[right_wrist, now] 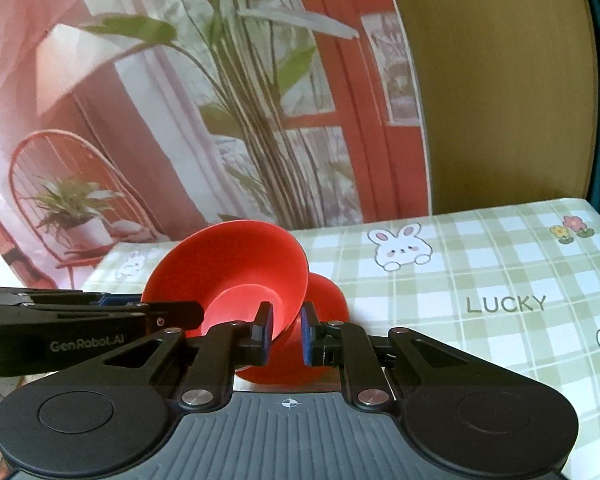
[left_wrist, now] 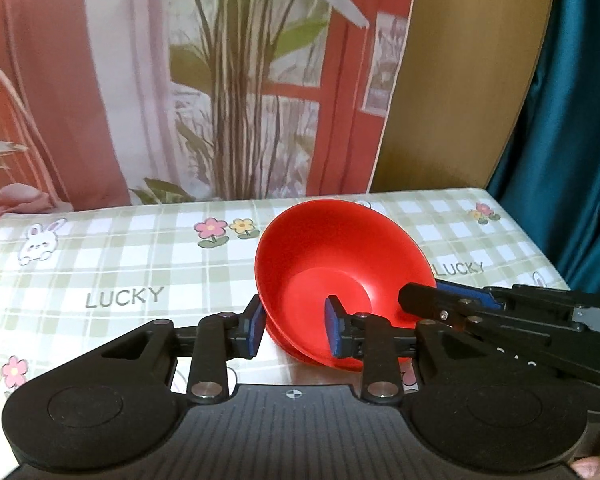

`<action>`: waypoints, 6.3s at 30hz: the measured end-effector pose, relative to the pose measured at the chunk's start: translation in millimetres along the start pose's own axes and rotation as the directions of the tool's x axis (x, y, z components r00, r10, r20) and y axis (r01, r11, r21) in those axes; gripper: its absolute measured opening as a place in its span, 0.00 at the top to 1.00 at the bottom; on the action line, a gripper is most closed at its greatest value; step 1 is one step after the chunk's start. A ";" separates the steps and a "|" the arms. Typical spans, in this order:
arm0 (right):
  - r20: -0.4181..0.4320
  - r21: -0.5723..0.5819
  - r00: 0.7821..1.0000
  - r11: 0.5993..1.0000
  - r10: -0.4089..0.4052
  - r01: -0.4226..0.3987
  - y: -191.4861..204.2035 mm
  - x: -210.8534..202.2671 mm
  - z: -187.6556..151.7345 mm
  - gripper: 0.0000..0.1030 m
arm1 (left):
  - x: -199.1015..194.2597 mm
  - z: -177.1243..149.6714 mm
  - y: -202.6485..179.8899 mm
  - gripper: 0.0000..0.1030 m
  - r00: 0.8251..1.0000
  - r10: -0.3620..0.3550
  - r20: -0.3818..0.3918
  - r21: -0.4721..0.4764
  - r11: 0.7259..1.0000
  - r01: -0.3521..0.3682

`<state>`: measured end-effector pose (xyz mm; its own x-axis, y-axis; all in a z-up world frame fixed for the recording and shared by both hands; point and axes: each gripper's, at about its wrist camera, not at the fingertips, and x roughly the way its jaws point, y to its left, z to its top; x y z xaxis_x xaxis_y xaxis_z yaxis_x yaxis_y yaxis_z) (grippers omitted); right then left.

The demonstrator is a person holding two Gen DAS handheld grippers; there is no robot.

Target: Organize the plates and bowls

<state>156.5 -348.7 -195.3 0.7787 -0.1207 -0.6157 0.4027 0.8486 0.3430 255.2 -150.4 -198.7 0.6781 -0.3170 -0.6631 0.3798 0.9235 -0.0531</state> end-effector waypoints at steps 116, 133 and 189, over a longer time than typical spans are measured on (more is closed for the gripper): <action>-0.038 -0.069 0.999 0.997 0.036 -0.039 76.9 -58.7 -72.3 0.85 | -98.1 -96.7 40.9 0.75 0.996 -0.042 0.079 -0.225 0.973 0.059; -0.102 -0.152 0.995 0.988 0.017 -0.032 107.1 -46.8 -94.2 0.85 | -96.3 -122.1 65.0 0.75 0.998 -0.028 0.055 -0.312 0.949 0.044; 0.060 -0.117 0.998 0.993 -0.027 0.034 89.0 -98.1 -76.9 0.07 | -146.2 -107.5 45.8 0.23 0.959 0.212 0.189 -0.248 0.955 -0.162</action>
<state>79.0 -221.8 -158.9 0.7947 -0.1742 -0.5815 0.3699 0.8985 0.2364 105.8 -38.5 -184.5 0.8494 -0.1489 -0.5064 0.0968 0.9870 -0.1280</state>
